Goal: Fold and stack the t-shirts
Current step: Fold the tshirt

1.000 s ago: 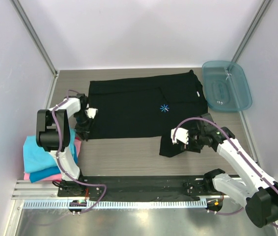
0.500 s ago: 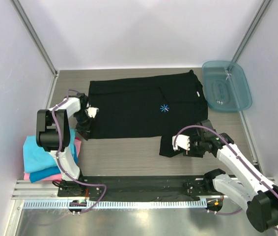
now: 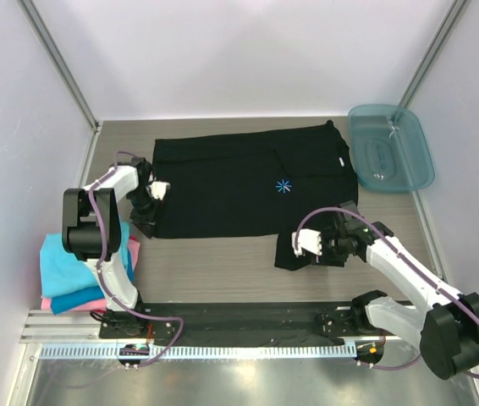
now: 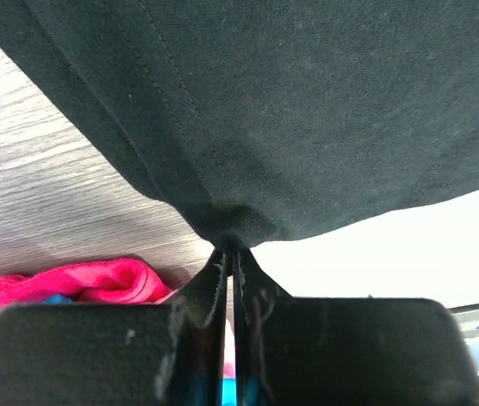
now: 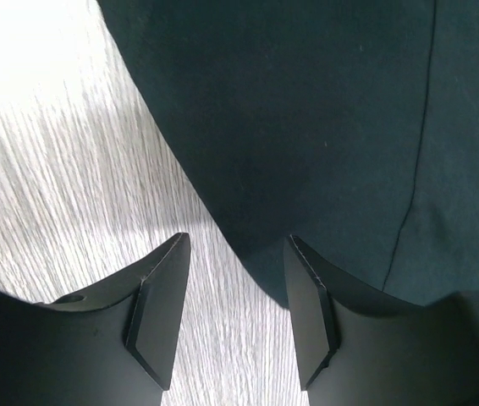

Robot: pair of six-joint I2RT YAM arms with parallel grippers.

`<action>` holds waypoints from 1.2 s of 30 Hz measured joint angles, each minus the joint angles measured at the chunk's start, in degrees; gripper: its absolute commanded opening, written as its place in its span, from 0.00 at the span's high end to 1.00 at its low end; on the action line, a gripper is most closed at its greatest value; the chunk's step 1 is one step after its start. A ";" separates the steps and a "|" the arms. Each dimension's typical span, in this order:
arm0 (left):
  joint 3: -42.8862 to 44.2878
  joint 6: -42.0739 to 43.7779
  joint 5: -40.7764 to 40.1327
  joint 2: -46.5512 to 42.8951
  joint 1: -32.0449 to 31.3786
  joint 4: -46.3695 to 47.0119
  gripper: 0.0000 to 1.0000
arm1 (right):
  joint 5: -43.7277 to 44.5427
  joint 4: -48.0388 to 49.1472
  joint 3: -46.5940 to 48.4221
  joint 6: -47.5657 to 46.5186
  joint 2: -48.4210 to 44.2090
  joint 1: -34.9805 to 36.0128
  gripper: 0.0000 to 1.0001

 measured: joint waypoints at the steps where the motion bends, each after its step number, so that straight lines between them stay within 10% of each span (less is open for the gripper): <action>1: 0.00 0.00 0.00 0.00 0.00 -0.04 0.99 | -0.57 0.09 0.13 -0.44 0.33 0.00 0.46; 8: 0.00 -0.44 0.04 0.00 0.00 -0.02 0.99 | -2.29 0.74 1.11 -2.36 4.81 0.00 0.57; 15: -0.02 -0.46 0.02 0.00 0.00 -0.04 0.99 | -2.36 1.09 1.46 -3.30 6.60 0.00 0.98; 36: 12.17 0.13 0.90 -2.47 0.00 -1.29 1.00 | 3.98 1.79 18.10 1.79 7.98 -1.57 0.99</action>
